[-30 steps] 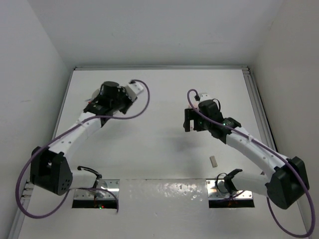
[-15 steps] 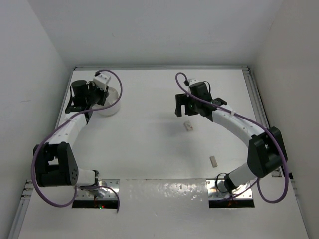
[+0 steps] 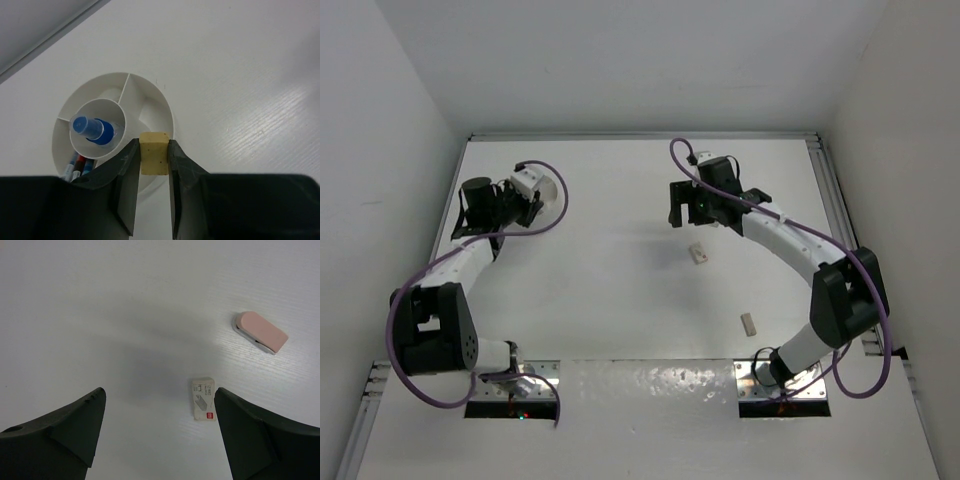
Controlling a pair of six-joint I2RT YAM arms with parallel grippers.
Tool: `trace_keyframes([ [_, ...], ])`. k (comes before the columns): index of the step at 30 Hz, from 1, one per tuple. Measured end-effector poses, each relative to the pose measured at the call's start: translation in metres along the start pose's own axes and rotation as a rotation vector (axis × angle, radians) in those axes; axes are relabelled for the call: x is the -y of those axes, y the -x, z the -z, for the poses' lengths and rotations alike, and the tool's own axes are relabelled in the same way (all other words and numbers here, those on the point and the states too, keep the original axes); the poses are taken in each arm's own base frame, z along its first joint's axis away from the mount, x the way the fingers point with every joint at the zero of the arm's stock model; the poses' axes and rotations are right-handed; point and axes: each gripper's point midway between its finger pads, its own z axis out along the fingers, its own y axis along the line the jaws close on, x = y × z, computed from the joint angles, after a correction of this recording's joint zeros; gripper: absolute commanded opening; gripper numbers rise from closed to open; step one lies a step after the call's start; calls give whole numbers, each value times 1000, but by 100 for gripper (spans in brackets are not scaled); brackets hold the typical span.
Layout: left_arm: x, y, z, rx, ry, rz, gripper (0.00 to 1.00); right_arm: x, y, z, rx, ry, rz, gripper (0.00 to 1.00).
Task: Sort the stationery into containers
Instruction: Place the stationery in the storage box.
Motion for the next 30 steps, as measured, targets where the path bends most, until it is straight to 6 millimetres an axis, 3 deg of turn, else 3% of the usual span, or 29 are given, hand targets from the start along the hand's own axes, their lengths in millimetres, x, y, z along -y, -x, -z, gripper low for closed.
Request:
trace_keyframes([
  [10,-4,2,-2,39,29,-14,0,-2,16,6,16,-2,20,87],
  [22,-22,-27,6,-16,93,-10,0,7,10,-7,-9,-14,32,87],
  [30,-21,-47,-3,-51,69,-19,0,9,15,-22,-24,-2,33,87],
])
